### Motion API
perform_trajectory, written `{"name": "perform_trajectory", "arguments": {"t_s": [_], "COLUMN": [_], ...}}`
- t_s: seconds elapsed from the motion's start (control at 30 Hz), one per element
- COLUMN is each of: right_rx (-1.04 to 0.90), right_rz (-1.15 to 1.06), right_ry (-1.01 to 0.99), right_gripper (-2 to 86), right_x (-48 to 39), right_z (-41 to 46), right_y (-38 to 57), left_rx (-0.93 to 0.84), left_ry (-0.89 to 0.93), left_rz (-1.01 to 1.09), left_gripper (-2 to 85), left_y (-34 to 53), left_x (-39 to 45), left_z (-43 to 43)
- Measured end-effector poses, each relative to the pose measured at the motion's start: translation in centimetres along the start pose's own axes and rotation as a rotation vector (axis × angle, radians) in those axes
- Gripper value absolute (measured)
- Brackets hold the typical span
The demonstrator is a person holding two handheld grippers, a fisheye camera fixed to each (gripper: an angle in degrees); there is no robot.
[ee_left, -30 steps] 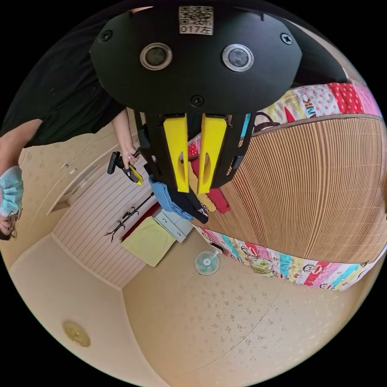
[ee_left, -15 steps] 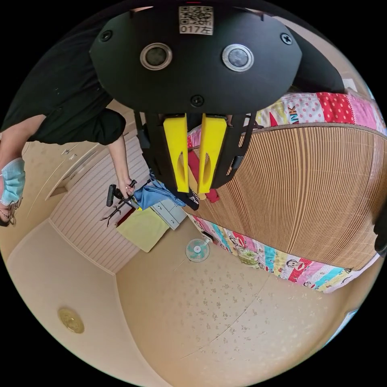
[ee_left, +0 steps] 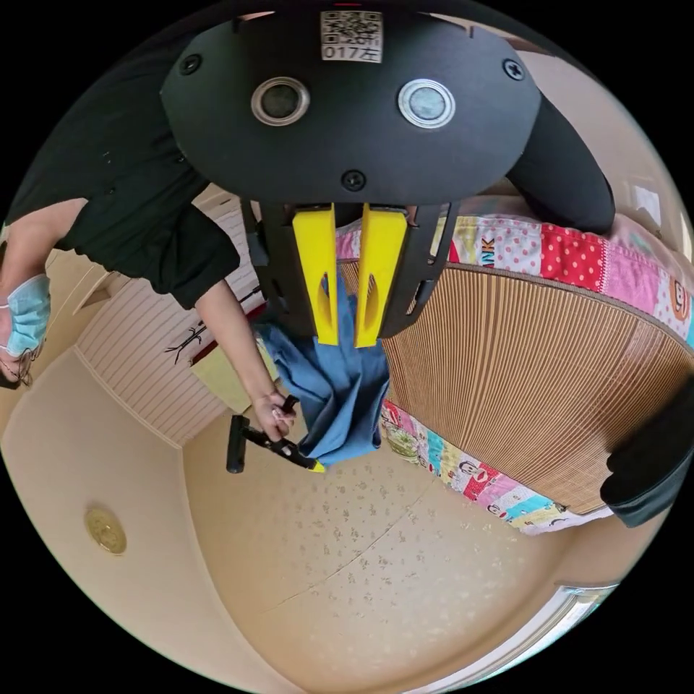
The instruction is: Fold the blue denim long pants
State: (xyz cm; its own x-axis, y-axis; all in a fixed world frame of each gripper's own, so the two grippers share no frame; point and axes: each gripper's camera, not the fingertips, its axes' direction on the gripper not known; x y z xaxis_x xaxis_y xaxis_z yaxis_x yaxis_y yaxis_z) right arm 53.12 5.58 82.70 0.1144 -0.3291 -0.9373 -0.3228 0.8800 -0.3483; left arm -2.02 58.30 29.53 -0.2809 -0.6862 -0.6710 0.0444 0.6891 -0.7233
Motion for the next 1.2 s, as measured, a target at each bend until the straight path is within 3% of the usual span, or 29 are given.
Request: {"name": "perform_trajectory", "arguments": {"t_s": [0.1,0.17,0.33,0.53,0.6,0.73,0.83,1.0,1.07,1.2], "right_rx": [-0.205,-0.177,0.095,0.155,0.122,-0.041,-0.296,-0.549,-0.539,-0.343], "right_rz": [0.149,0.283,0.4,0.577,0.545,0.376,0.173,0.072,0.077,0.145], "right_ry": [-0.037,-0.073,-0.211,0.135,0.168,0.04,0.191,0.283,0.271,0.121], "right_gripper": [2.8,4.8,7.9,9.7,11.4,13.4,14.1,5.8,4.4,3.3], "right_x": [0.4,1.4,0.4,-1.0,-0.9,-1.2,-3.3,-3.1,-2.9,-2.7], "right_z": [11.4,13.2,6.2,-4.1,-5.1,-3.8,0.4,6.9,6.0,0.1], "right_y": [3.7,6.8,14.8,29.8,32.8,32.5,31.4,30.9,30.3,28.2], "left_rx": [-0.028,-0.047,-0.156,-0.269,-0.32,-0.427,-0.454,-0.524,-0.583,-0.609], "left_ry": [-0.034,-0.073,-0.201,-0.106,-0.061,0.062,0.052,0.0,-0.015,-0.091], "left_rz": [0.006,0.018,-0.013,0.041,0.087,0.169,0.226,0.249,0.224,0.204], "left_gripper": [5.2,5.4,6.5,6.6,6.7,7.3,7.7,9.5,11.4,15.0], "left_y": [0.5,1.0,2.5,0.6,-0.4,-2.2,-2.2,-0.4,0.2,0.7], "left_x": [0.0,0.0,-2.6,-3.3,-2.4,0.7,3.4,4.8,4.2,3.6], "left_z": [-0.7,-1.2,0.3,7.2,10.3,17.4,20.3,22.8,23.7,24.8]}}
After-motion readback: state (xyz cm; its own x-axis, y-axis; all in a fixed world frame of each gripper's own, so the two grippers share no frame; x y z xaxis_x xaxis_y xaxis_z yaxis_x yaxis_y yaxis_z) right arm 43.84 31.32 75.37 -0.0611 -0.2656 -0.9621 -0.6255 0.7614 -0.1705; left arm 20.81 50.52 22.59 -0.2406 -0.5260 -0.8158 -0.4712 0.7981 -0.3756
